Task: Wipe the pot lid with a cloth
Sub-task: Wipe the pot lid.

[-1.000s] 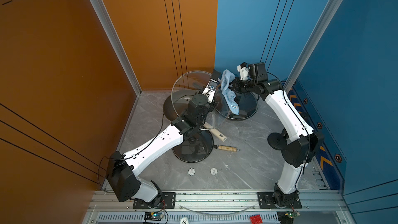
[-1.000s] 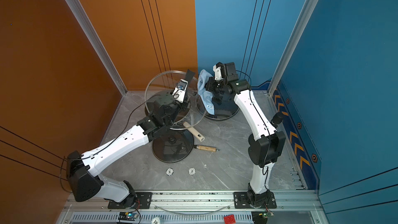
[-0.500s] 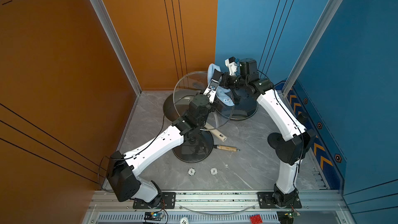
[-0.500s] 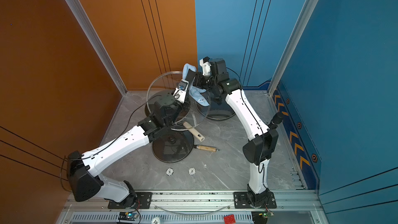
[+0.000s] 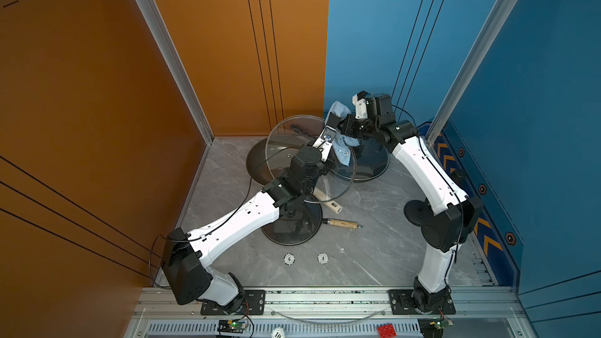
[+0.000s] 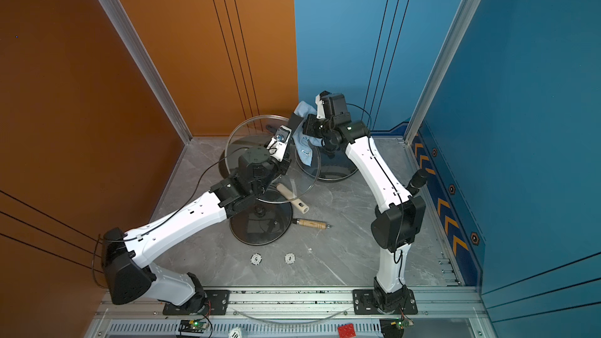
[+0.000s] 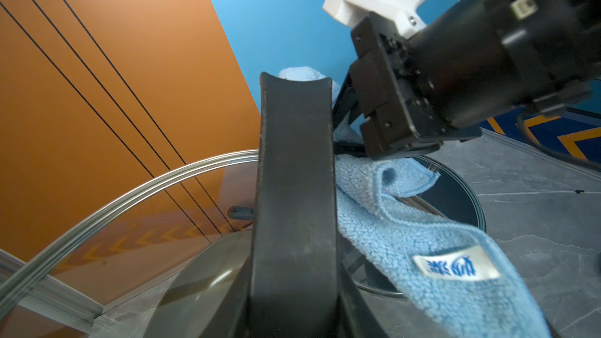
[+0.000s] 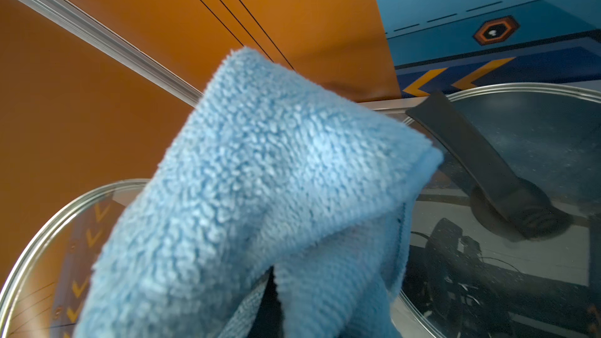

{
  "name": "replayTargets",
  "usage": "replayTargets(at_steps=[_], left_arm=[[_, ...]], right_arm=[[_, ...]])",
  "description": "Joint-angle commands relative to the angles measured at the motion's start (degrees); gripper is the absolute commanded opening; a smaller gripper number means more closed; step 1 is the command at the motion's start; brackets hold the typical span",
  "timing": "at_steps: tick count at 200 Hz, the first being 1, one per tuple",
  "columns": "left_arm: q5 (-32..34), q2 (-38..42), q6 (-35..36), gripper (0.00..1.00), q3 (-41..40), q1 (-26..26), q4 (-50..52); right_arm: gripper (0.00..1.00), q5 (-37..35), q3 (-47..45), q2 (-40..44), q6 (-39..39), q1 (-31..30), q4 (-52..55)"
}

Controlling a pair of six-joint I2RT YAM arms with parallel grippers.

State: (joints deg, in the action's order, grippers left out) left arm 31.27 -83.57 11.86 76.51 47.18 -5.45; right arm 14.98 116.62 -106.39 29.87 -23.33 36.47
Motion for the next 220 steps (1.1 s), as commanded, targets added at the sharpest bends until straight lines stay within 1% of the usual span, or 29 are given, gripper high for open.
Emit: replayTargets(at_steps=[1,19,46,50,82,104,124,135,140,162,187,199,203,220], left_arm=[[-0.27,3.66,-4.67,0.00,5.94,-2.80,-11.56],[-0.43,1.77,-5.86,0.00,7.64,-4.06,-11.47],[-0.79,-0.71,-9.48,0.00,9.86,-5.93,-11.47],[-0.77,-1.09,-9.87,0.00,10.08,-6.24,-11.51],[0.37,-3.62,-12.18,0.00,12.23,-7.73,-11.50],[1.28,-4.77,-14.63,0.00,13.63,-9.01,-11.44],[1.64,-5.64,-17.05,0.00,14.88,-10.19,-11.16],[1.78,-6.04,-18.67,0.00,15.56,-10.93,-10.55],[1.83,-6.16,-19.38,0.00,15.88,-11.34,-10.23],[2.15,-6.21,-23.62,0.00,17.03,-13.98,-8.68],[1.72,-5.76,-29.26,0.00,18.02,-16.81,-6.48],[1.69,-5.40,-30.38,0.00,17.72,-17.31,-6.47],[1.59,-5.22,-30.56,0.00,17.58,-17.26,-6.49],[0.51,-4.43,-30.67,0.00,16.96,-16.95,-6.48]], right_arm=[[0.00,-3.96,-5.32,4.03,-2.01,-0.38,5.41],[0.00,-4.42,-9.19,7.10,-1.57,-1.94,4.96],[0.00,-5.77,-13.34,10.67,-1.40,-6.10,4.57],[0.00,-5.93,-15.22,11.09,-1.39,-6.78,4.34],[0.00,-6.03,-17.78,13.31,-0.20,-11.38,2.77],[0.00,-4.62,-17.62,13.29,0.10,-13.92,1.94],[0.00,-1.74,-16.84,12.84,-0.70,-16.17,-0.22],[0.00,-0.01,-15.87,12.52,-1.20,-16.39,-0.86],[0.00,0.92,-15.45,12.32,-1.37,-18.26,-1.16],[0.00,3.91,-15.02,12.18,-1.65,-18.94,-2.61],[0.00,4.77,-14.08,11.37,-1.23,-18.75,-3.60],[0.00,5.36,-13.84,10.42,-0.96,-18.76,-4.78],[0.00,5.45,-12.01,9.91,-1.00,-18.68,-4.82],[0.00,4.36,-9.23,7.38,-1.18,-18.60,-4.12]])
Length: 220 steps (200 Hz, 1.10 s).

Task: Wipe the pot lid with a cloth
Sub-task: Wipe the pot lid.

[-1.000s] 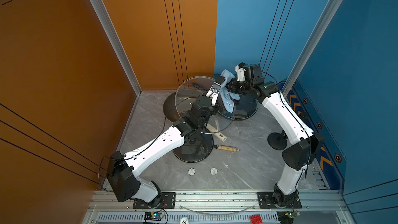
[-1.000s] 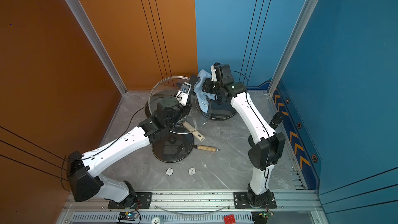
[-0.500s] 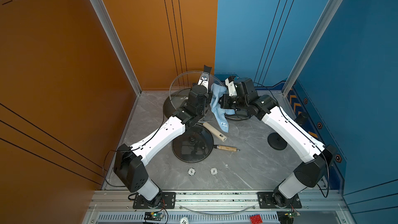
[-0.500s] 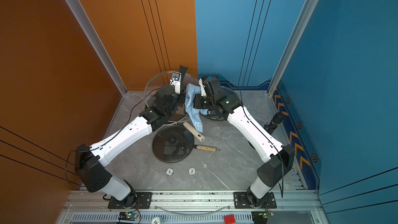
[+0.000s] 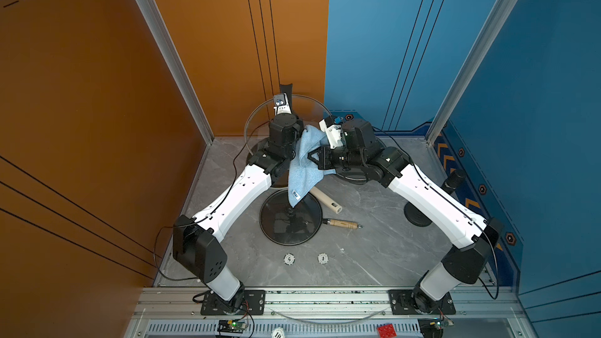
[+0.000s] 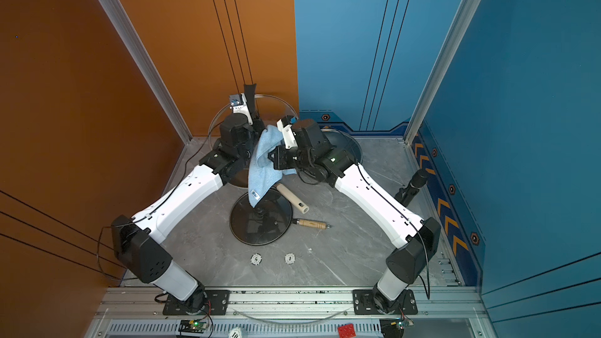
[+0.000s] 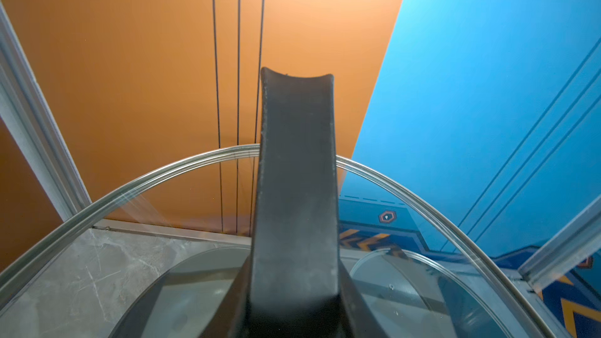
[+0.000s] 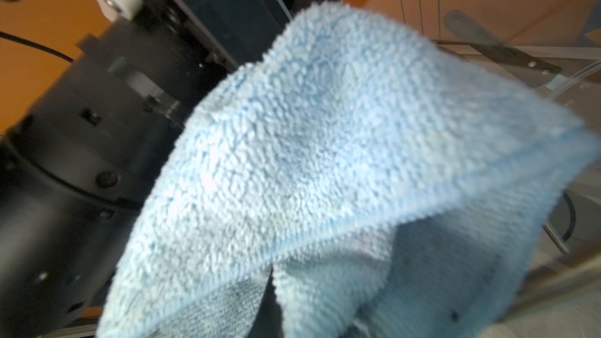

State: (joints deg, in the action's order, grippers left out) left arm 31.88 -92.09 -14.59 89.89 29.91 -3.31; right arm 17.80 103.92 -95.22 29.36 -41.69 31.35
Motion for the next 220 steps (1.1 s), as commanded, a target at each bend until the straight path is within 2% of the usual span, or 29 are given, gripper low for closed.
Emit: replayTargets(at_steps=[1,37,62,109,140,175,220], left_arm=[[-0.17,4.15,-4.18,0.00,3.52,0.28,-8.68],[-0.26,7.38,-1.53,0.00,0.73,0.67,-9.43],[-0.34,10.23,0.28,0.00,-1.76,0.44,-10.52],[-5.69,12.42,3.93,0.00,-3.38,1.41,-10.62],[-11.04,12.71,6.67,0.00,-3.65,2.84,-10.54],[-10.84,13.29,10.40,0.00,-4.38,5.24,-9.19],[-9.89,13.27,11.94,0.00,-4.96,5.20,-7.99]], right_arm=[[0.00,1.40,3.65,-3.94,-0.74,-0.19,1.08],[0.00,-7.36,6.63,-5.83,-6.26,1.13,10.35],[0.00,-8.81,3.81,-3.69,-8.84,4.69,13.77],[0.00,-11.51,0.68,-1.62,-9.70,10.72,13.86],[0.00,-11.58,6.89,-5.10,-10.38,11.73,13.25],[0.00,-11.24,15.62,-8.23,-10.79,11.28,13.30],[0.00,-18.21,14.79,-1.79,-11.64,12.45,13.90]])
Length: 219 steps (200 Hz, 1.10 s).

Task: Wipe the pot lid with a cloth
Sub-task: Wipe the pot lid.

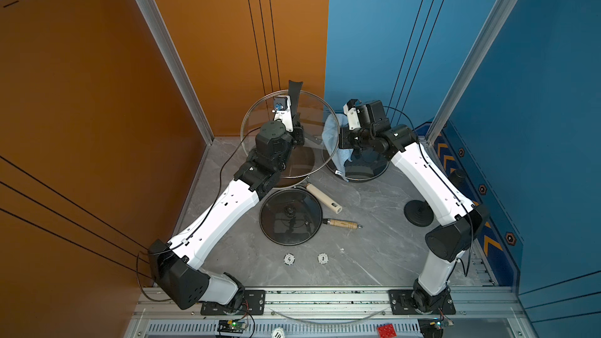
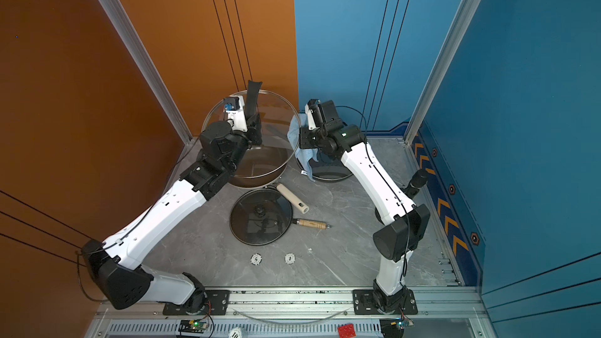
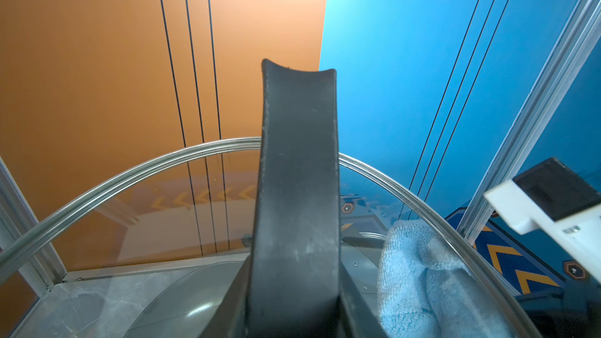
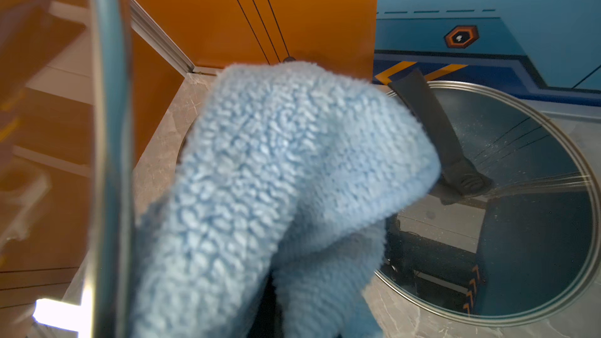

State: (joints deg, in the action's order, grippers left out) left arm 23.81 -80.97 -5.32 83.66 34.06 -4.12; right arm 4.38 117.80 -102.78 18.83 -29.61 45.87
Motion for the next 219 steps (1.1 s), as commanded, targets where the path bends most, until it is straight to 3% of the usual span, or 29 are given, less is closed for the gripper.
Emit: replayTargets(at_steps=[1,44,77,151,193,219], left_arm=[[-1.79,2.09,2.72,0.00,1.30,1.07,-7.20],[-1.70,0.19,4.17,0.00,2.06,1.27,-6.76],[-2.77,-1.41,4.38,0.00,3.32,1.58,-6.77],[-4.19,-1.32,5.27,0.00,4.46,3.59,-6.75],[-4.04,1.40,6.15,0.00,2.42,4.77,-7.26],[-6.68,2.74,6.34,0.00,0.93,5.86,-7.20]], right_arm=[[0.00,-4.94,0.75,5.98,-1.13,0.44,-0.61],[0.00,-9.77,-4.24,15.94,-1.78,1.74,-0.64],[0.00,-5.70,-7.25,19.80,0.30,1.20,-2.69],[0.00,2.25,-5.21,8.92,3.05,-8.35,-7.78],[0.00,4.62,-5.18,6.36,2.13,-6.17,-5.49],[0.00,5.05,-8.54,7.62,1.37,-1.62,-4.66]])
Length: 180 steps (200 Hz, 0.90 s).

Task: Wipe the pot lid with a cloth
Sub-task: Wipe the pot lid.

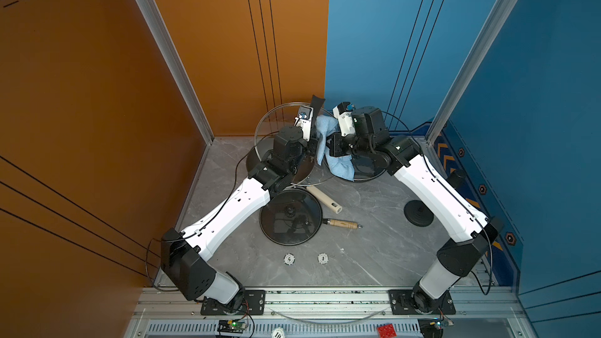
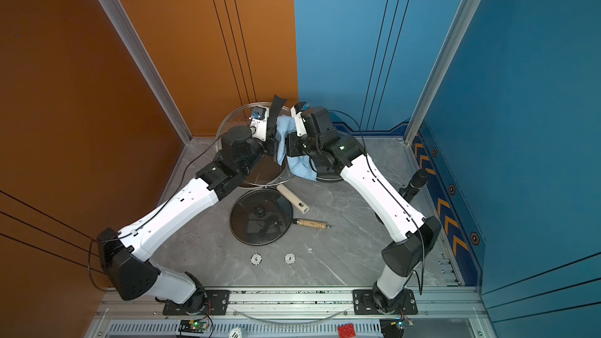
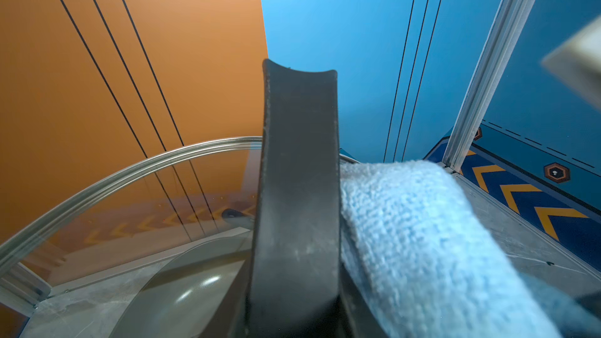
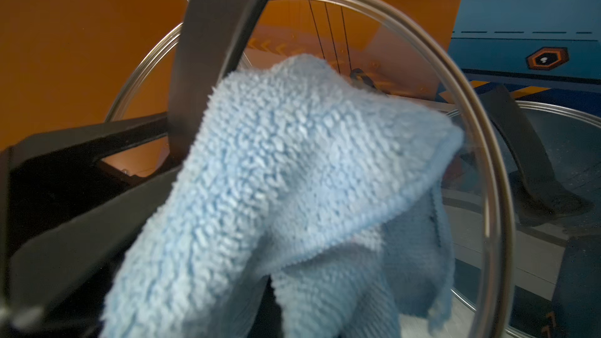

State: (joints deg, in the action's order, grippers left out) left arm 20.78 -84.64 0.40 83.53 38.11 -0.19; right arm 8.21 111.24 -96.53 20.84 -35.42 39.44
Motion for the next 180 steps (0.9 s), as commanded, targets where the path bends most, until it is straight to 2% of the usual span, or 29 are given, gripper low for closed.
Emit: replayTargets(at_steps=[1,34,68,98,118,150,180], left_arm=[[-3.77,6.46,0.68,0.00,1.04,1.85,-11.10],[-8.20,5.48,3.34,0.00,1.76,3.68,-8.91],[-9.97,4.99,3.90,0.00,1.92,4.82,-6.23],[-9.64,5.35,3.82,0.00,1.02,5.18,-6.22],[-10.52,4.85,3.52,0.00,1.61,5.18,-6.28],[-11.17,3.61,2.33,0.00,2.22,5.68,-7.66],[-10.84,3.77,2.15,0.00,2.00,6.25,-8.78]], right_arm=[[0.00,1.34,-2.07,1.36,-0.63,4.38,1.77],[0.00,3.50,-1.11,0.05,-0.71,10.23,0.52],[0.00,6.08,2.96,-1.94,-0.69,12.77,0.00],[0.00,9.32,3.56,-0.66,0.36,12.52,-0.02],[0.00,12.04,0.75,1.11,2.56,10.79,-2.78],[0.00,19.97,-7.83,2.86,12.74,10.24,-17.65],[0.00,18.40,-7.97,1.12,12.56,10.40,-16.10]])
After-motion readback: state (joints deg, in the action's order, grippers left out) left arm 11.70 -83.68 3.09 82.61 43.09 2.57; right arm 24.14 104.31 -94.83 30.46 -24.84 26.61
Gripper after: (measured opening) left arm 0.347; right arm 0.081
